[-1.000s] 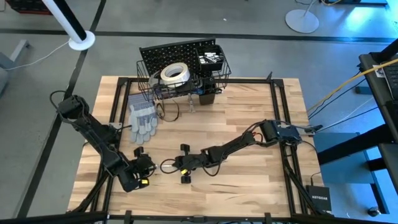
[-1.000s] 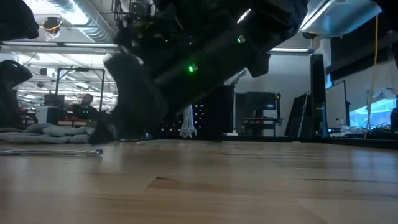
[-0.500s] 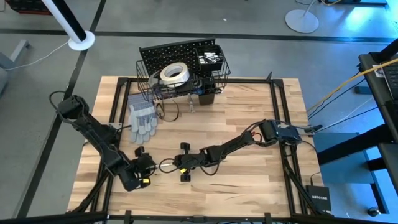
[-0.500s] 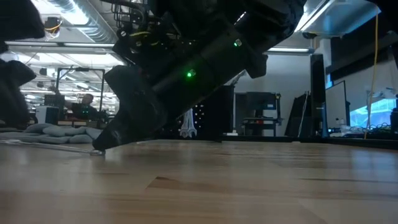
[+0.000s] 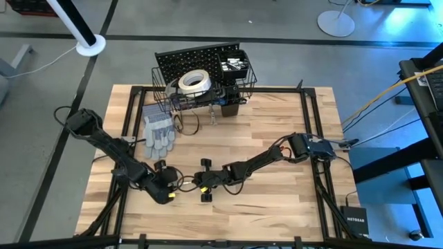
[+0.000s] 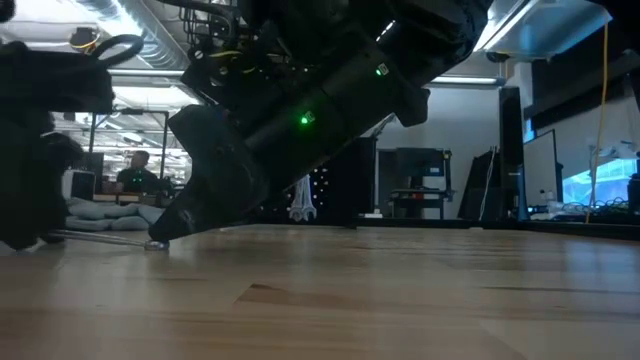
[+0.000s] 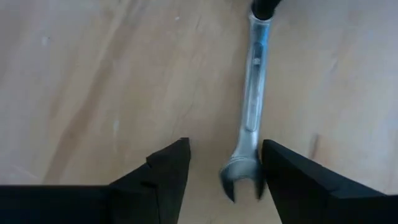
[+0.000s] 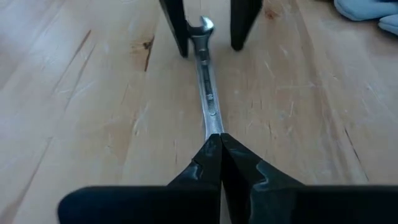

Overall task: Hang tools onto peg board
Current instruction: Hang the wrench on the pegboard

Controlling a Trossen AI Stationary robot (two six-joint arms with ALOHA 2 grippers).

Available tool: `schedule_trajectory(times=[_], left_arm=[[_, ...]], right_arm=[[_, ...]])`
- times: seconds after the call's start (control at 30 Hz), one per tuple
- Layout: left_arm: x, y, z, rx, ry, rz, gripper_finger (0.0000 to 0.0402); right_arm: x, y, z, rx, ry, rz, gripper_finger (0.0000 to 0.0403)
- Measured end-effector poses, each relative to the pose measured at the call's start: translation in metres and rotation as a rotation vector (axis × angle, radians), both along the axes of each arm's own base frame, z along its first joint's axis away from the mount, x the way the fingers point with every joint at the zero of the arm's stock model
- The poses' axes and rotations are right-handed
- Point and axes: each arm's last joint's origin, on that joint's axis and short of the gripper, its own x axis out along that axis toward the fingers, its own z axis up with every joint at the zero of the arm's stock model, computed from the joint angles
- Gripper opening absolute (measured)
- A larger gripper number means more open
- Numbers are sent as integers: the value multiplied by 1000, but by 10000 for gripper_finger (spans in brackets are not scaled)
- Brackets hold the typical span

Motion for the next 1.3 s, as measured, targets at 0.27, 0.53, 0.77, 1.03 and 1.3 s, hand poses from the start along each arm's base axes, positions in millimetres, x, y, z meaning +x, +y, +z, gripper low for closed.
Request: schedule_trajectory(times=[0.27, 0.53, 0.77, 1.03, 1.3], left_arm=[[6, 4, -11, 28, 94, -80, 149], [7, 4, -12, 82, 88, -170, 33], [6, 3, -12, 112, 66, -149, 11], [4, -3, -6, 137, -2, -91, 1], [7, -4, 12, 140, -98, -56, 4]], right_arm=[[0, 0, 0, -1, 0, 1, 9], [1, 0, 0, 4, -8, 5, 9], [-8, -1, 19, -35, 43, 27, 10], [-37, -4, 83, -103, 127, 24, 10], [-92, -9, 91, -130, 129, -43, 10]])
